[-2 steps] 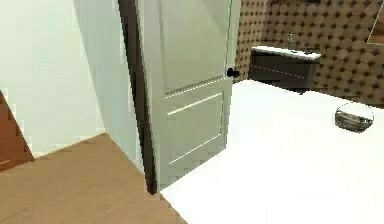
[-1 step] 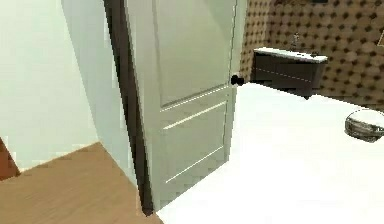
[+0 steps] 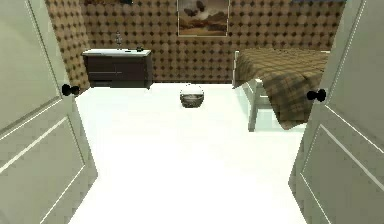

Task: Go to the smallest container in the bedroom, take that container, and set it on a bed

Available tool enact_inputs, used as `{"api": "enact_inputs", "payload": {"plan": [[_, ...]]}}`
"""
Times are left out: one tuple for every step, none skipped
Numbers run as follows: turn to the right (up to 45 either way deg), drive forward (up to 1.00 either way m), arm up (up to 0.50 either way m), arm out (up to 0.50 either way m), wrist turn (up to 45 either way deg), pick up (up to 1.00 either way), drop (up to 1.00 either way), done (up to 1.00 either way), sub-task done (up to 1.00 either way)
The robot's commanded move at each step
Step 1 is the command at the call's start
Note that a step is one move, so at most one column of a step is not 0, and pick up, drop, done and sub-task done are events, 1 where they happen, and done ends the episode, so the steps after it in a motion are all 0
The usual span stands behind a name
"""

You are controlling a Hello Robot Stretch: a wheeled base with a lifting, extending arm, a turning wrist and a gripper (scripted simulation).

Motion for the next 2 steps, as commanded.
{"api": "enact_inputs", "payload": {"plan": [[6.0, 0.00, 0.00, 0.00, 0.0, 0.00, 0.00, 0.00, 0.00], [0.0, 1.00, 0.00, 0.00, 0.0, 0.00, 0.00, 0.00, 0.00]]}}
